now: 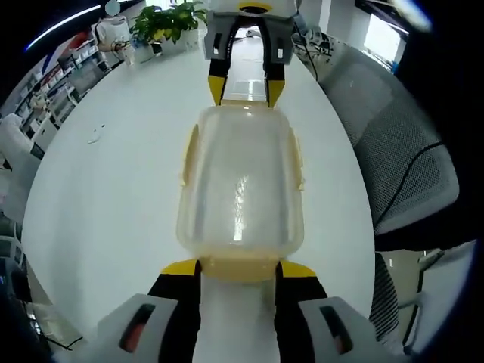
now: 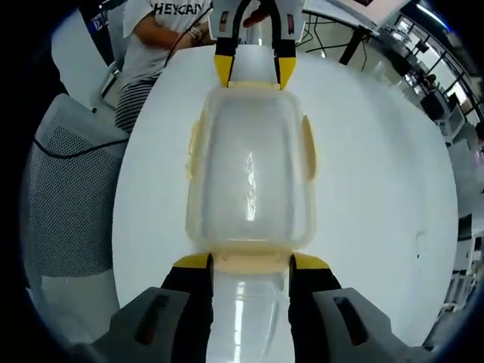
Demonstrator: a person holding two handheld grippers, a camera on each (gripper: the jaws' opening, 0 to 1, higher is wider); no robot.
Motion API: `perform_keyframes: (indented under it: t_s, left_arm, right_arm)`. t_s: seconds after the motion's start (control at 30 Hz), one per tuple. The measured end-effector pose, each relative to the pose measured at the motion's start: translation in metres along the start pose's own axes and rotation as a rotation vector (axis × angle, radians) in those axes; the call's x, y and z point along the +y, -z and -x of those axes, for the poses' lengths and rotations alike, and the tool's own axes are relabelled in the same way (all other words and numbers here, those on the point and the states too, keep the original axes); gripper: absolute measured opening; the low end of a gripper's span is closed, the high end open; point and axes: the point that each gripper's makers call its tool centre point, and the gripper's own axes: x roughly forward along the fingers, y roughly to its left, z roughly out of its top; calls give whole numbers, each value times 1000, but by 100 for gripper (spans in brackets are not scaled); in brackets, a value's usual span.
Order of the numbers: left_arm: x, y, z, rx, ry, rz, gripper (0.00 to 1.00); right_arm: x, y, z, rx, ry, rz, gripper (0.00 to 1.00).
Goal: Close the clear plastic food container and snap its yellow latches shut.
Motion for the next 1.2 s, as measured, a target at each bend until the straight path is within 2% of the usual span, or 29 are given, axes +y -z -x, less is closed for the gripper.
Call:
perform_keyframes:
  t_s: [0.2, 0.43, 0.97, 1.2]
  left_arm:
    - [4, -7, 4, -22, -15, 9, 32]
    - [0, -11, 4, -13, -11, 14, 32]
    - [-4, -30, -7, -5, -7, 39, 32]
    - [-4, -45, -9, 1, -7, 36, 32]
  right_arm:
    - [-4, 2, 6, 3, 9, 2, 35]
    - [-1, 4, 9, 6, 6, 5, 35]
    - [1, 29, 9, -4, -5, 11, 35]
    - [1, 42, 17, -19, -11, 1, 35]
